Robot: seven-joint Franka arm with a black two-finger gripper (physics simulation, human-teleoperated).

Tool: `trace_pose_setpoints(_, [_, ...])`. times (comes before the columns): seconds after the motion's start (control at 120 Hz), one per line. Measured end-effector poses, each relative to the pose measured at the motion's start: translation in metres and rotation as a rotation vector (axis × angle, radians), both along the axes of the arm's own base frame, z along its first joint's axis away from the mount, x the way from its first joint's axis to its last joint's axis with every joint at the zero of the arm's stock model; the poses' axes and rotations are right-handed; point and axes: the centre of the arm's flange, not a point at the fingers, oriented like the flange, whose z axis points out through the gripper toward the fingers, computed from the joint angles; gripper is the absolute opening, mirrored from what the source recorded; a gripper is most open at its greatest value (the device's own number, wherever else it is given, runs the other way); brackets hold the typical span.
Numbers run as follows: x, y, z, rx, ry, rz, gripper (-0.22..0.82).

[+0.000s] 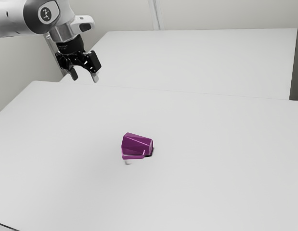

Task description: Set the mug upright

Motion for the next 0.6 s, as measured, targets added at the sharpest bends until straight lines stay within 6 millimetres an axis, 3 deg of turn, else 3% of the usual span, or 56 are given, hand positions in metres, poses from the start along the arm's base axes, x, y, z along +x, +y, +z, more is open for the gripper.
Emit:
trace_pose_setpoints(0.133, [0.001,-0.001,-0.001,0.000,-0.001,-0.009,0.58])
trace_pose_setpoints(0.317, [-0.007,-0.003,-0.022,-0.017,0.022,-0.016,0.58])
trace_pose_setpoints(0.433, [-0.012,-0.004,-0.042,-0.044,0.025,-0.015,0.57])
trace_pose_setpoints(0.6, [-0.013,0.002,-0.084,-0.118,0.024,0.003,0.56])
